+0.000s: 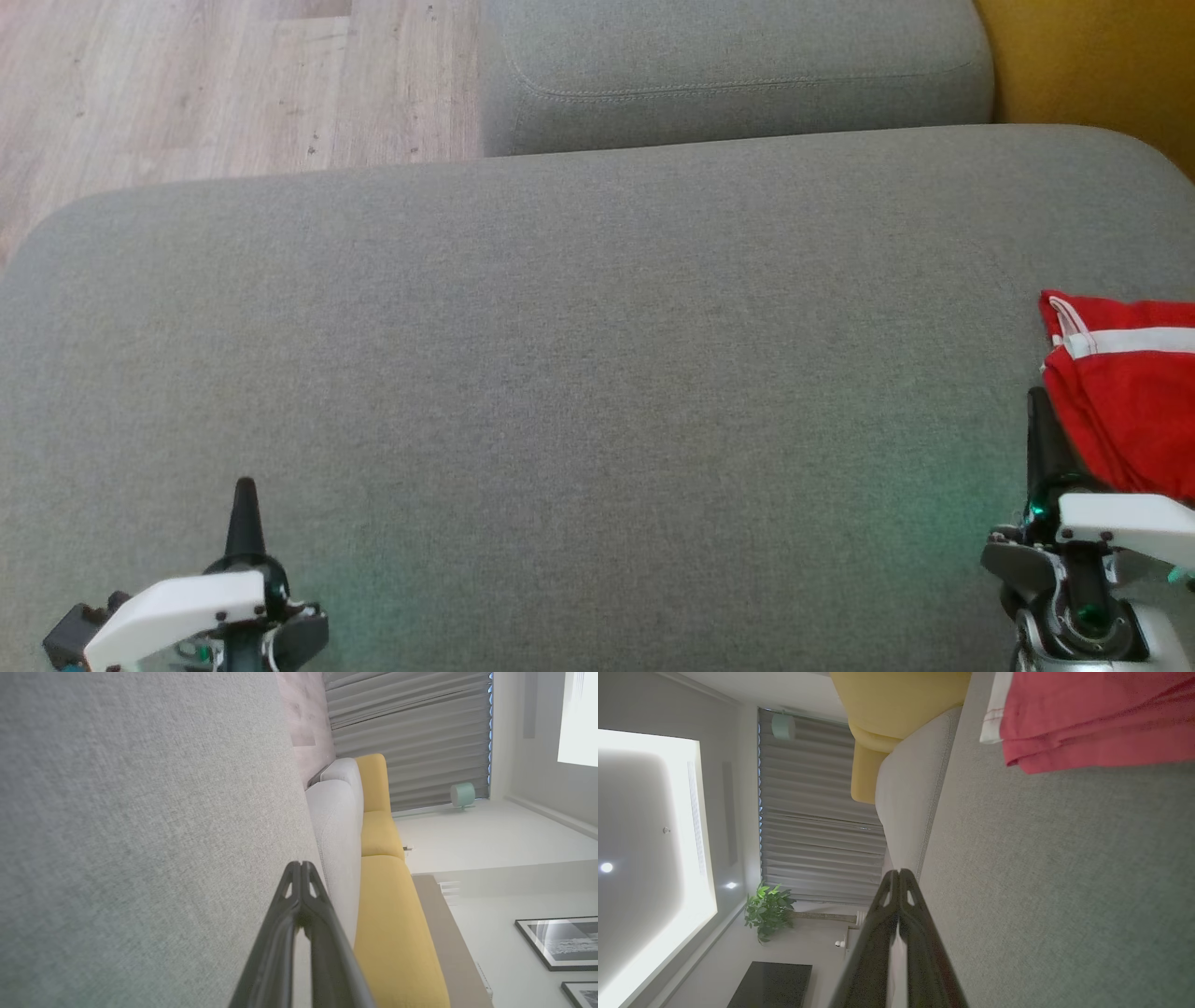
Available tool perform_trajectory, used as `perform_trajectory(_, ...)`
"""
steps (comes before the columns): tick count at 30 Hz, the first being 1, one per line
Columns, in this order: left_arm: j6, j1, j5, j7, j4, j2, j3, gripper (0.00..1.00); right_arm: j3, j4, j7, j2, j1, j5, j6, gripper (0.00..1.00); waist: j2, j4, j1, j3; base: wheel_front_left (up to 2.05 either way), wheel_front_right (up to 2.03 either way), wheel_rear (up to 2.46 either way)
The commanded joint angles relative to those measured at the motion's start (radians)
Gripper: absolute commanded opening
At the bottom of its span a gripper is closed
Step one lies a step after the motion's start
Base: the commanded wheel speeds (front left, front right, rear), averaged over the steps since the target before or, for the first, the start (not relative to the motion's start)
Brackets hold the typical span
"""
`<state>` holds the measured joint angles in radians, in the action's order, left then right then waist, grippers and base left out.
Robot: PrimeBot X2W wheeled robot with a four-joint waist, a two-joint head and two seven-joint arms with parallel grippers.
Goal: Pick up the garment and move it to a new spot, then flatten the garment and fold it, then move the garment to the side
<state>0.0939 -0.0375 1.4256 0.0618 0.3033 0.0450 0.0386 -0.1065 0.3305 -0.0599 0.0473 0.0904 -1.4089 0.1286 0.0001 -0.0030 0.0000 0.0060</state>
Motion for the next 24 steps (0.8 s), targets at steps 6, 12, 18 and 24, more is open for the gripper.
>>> perform_trajectory(6,0.020,-0.061,0.084,0.025,-0.046,0.005,0.054,0.00,0.005,-0.060,-0.027,0.003,0.022,-0.092,0.002,0.00,-0.0001,0.001,0.0000,-0.001,0.00,0.00,0.00)
perform_trajectory(12,0.031,-0.067,0.148,0.043,-0.054,0.005,0.068,0.00,-0.003,-0.077,-0.044,0.003,0.019,-0.162,0.002,0.00,-0.0001,0.002,0.0000,-0.002,0.00,0.00,0.00)
perform_trajectory(18,0.037,-0.071,0.183,0.052,-0.058,0.005,0.076,0.00,-0.007,-0.086,-0.053,0.003,0.018,-0.200,0.002,0.00,-0.0001,0.003,0.0000,-0.003,0.00,0.00,0.00)
perform_trajectory(24,0.037,-0.071,0.183,0.052,-0.058,0.005,0.076,0.00,-0.007,-0.086,-0.053,0.003,0.018,-0.200,0.002,0.00,-0.0001,0.003,0.0000,-0.003,0.00,0.00,0.00)
